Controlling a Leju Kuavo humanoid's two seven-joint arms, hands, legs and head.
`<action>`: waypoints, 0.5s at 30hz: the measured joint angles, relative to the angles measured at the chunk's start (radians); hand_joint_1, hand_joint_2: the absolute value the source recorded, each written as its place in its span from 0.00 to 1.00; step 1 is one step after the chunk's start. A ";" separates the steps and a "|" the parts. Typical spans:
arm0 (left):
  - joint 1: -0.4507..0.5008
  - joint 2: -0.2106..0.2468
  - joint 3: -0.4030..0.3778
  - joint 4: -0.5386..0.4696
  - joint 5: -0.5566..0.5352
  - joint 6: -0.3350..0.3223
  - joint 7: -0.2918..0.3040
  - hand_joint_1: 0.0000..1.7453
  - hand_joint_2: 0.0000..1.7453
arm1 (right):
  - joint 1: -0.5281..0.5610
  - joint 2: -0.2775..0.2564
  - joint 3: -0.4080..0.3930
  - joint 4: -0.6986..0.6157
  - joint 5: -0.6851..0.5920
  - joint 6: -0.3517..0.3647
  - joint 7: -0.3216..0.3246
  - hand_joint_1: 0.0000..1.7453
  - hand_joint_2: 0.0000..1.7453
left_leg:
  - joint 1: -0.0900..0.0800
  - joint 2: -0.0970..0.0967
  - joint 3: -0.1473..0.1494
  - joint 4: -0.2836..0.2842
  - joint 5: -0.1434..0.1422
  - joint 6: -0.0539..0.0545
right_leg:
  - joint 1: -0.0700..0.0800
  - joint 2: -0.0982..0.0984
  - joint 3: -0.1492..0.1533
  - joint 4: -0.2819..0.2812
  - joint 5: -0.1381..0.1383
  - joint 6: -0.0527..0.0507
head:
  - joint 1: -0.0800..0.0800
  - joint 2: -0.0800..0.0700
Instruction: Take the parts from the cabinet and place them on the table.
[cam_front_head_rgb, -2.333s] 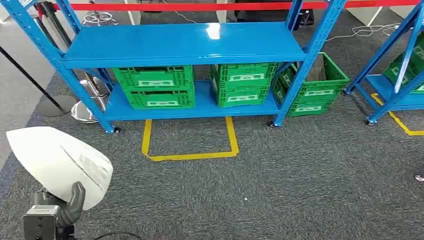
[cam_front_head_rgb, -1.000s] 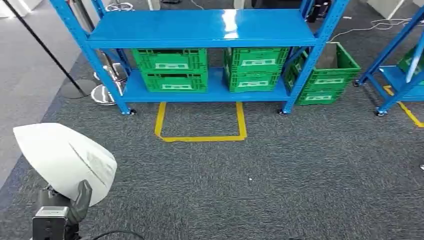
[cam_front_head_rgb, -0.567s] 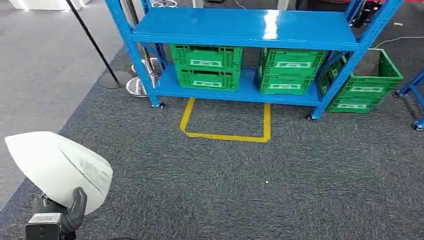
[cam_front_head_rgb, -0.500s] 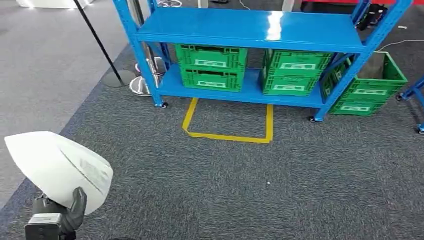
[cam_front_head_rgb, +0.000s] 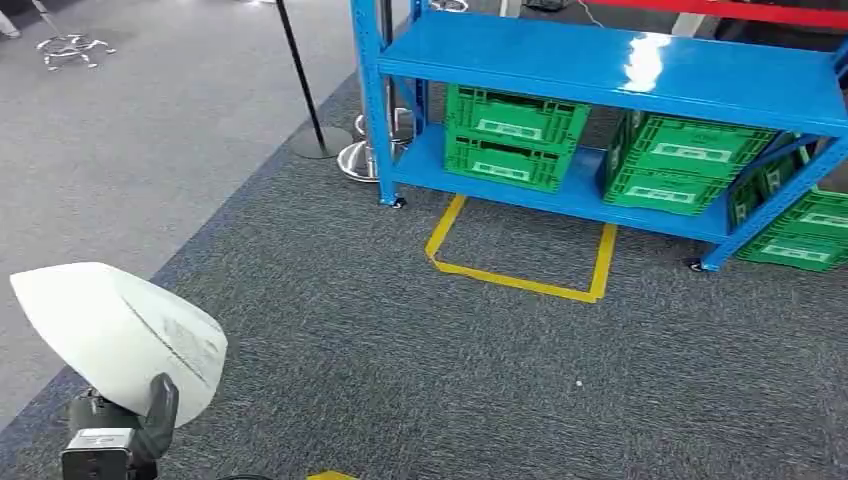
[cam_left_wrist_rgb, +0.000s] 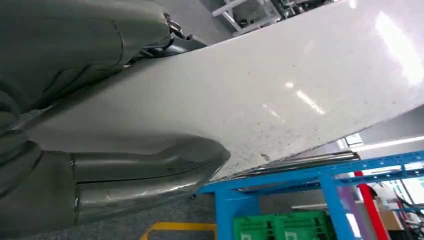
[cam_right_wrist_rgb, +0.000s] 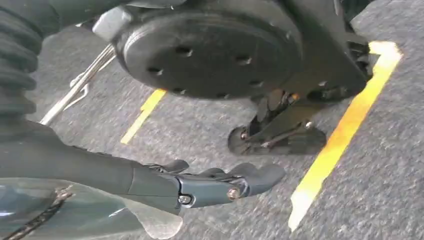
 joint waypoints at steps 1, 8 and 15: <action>-0.001 -0.002 -0.003 0.002 -0.003 0.002 -0.003 1.00 1.00 | 0.003 0.000 -0.002 0.000 0.000 0.001 0.000 0.00 1.00 | 0.003 -0.009 -0.004 -0.002 0.003 -0.007 | 0.004 -0.010 0.001 0.000 0.000 -0.003 | 0.002 0.000; -0.013 -0.008 -0.019 0.032 -0.008 0.021 -0.011 1.00 1.00 | 0.015 0.002 -0.011 -0.007 0.000 0.007 0.000 0.00 1.00 | 0.010 0.090 -0.134 0.290 -0.150 -0.044 | 0.002 -0.103 0.003 -0.006 0.014 -0.027 | -0.013 0.000; -0.006 -0.013 -0.018 0.062 0.027 0.032 -0.032 1.00 1.00 | 0.022 0.021 -0.027 -0.040 0.011 0.013 0.003 0.00 1.00 | -0.009 0.182 0.028 -0.005 -0.024 -0.008 | 0.013 -0.182 0.010 -0.005 0.006 -0.013 | -0.013 0.000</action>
